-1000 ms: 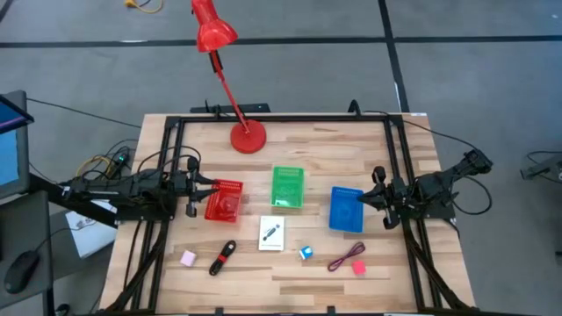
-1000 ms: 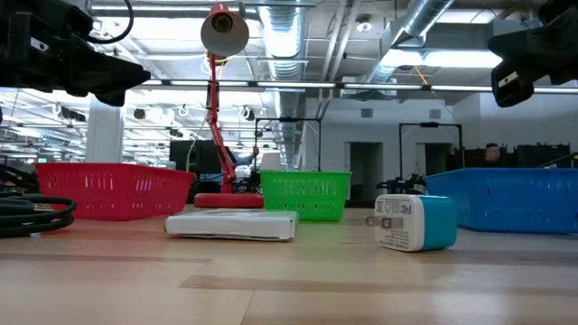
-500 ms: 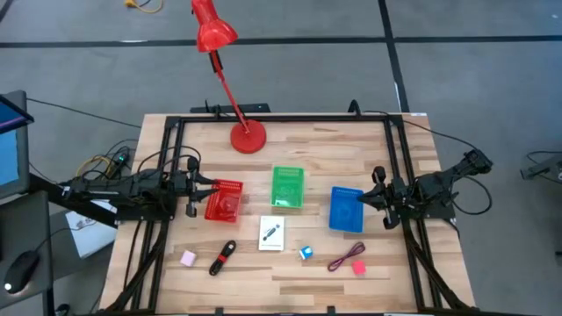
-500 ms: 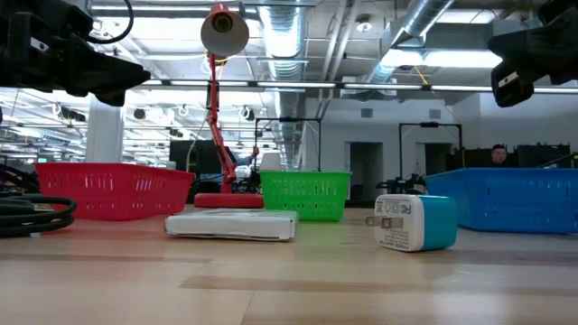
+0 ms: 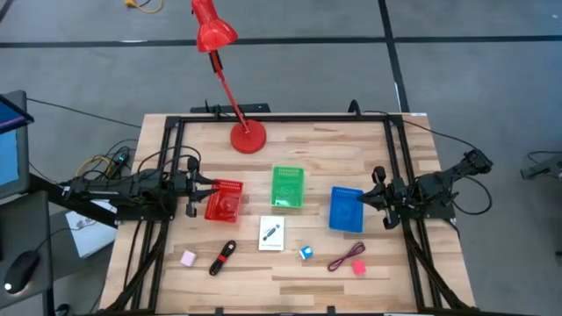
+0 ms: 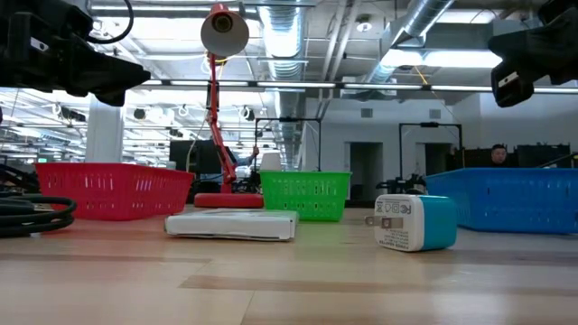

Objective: Pick and place items into bin

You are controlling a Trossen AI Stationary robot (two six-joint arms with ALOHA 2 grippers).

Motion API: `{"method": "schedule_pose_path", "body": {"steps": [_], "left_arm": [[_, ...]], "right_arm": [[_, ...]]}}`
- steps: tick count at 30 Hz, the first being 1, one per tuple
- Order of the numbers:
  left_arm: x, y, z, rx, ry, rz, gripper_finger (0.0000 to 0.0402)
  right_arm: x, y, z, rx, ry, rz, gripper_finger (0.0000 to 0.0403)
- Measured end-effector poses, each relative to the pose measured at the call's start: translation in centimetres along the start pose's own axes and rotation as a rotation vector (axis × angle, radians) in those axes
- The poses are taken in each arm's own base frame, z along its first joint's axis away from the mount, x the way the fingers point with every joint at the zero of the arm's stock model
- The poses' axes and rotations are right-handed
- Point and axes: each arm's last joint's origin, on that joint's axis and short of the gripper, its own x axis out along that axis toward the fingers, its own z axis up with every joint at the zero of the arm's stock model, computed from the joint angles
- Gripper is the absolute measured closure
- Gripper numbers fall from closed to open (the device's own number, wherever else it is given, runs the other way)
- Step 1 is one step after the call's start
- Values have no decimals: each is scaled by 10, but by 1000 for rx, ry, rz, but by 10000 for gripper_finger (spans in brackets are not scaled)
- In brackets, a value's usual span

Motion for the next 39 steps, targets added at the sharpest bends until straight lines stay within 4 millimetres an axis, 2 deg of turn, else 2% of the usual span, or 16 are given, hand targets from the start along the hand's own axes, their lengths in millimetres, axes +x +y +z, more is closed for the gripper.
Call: {"method": "schedule_pose_path", "body": {"steps": [6, 16, 25, 39], "left_arm": [[0, 0, 0, -13, 0, 0, 314], [0, 0, 0, -302, 0, 0, 314], [0, 1, 1, -263, -12, 24, 314], [0, -1, 0, -542, 9, -38, 314]], "right_arm": [[0, 0, 0, 0, -1, 0, 403], [0, 0, 0, 0, 0, 0, 403], [0, 0, 0, 0, 0, 0, 403], [0, 0, 0, -18, -1, 0, 403]]}}
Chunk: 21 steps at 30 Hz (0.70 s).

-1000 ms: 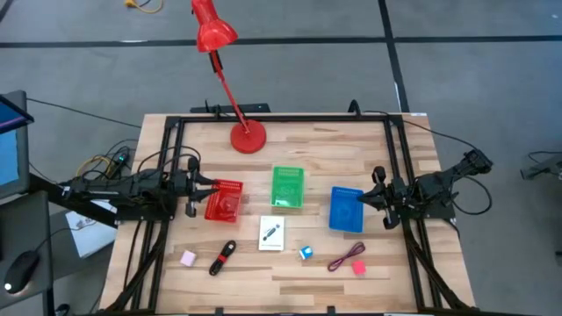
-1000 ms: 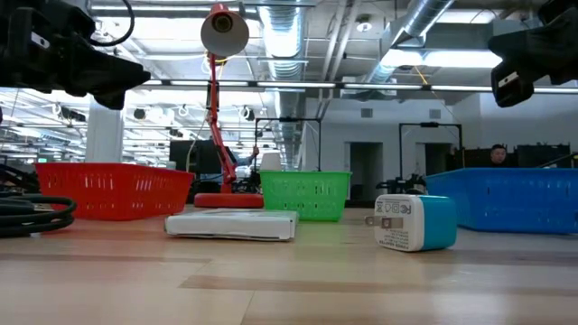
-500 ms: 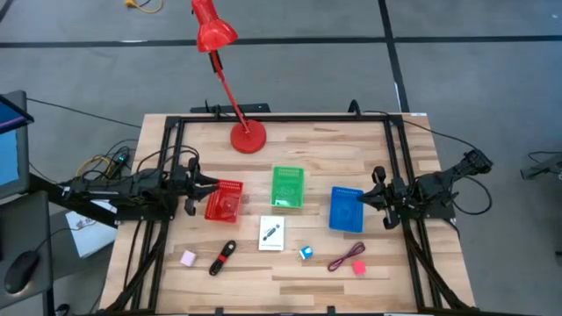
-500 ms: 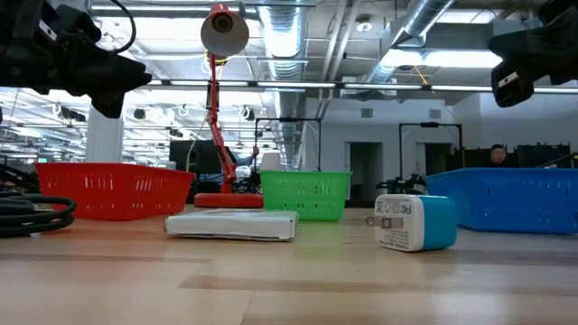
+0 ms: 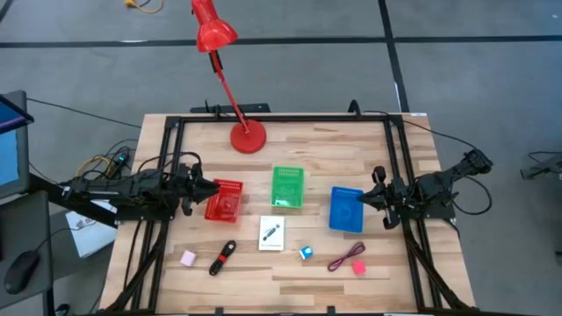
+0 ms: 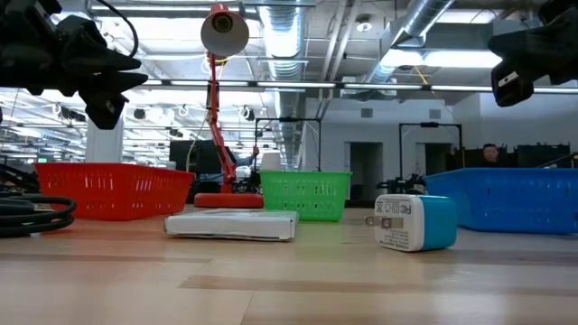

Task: Pick and place items into bin
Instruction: Put the pink charger adapter into the blue bin

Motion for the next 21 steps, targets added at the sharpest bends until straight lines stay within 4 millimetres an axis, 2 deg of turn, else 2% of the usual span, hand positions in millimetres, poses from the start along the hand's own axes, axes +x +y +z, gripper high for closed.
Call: {"method": "schedule_pose_path", "body": {"steps": [3, 8, 14, 21], "left_arm": [[0, 0, 0, 11, 3, -4, 314], [0, 0, 0, 24, -8, 12, 314], [0, 2, 4, 43, -86, 112, 314], [-2, 6, 8, 55, -173, 264, 314]], "right_arm": [[0, 0, 2, -24, -18, -5, 403], [0, 0, 3, 136, -31, -3, 403], [0, -1, 12, 213, -120, 2, 403], [0, -1, 12, 243, -110, 4, 403]]}}
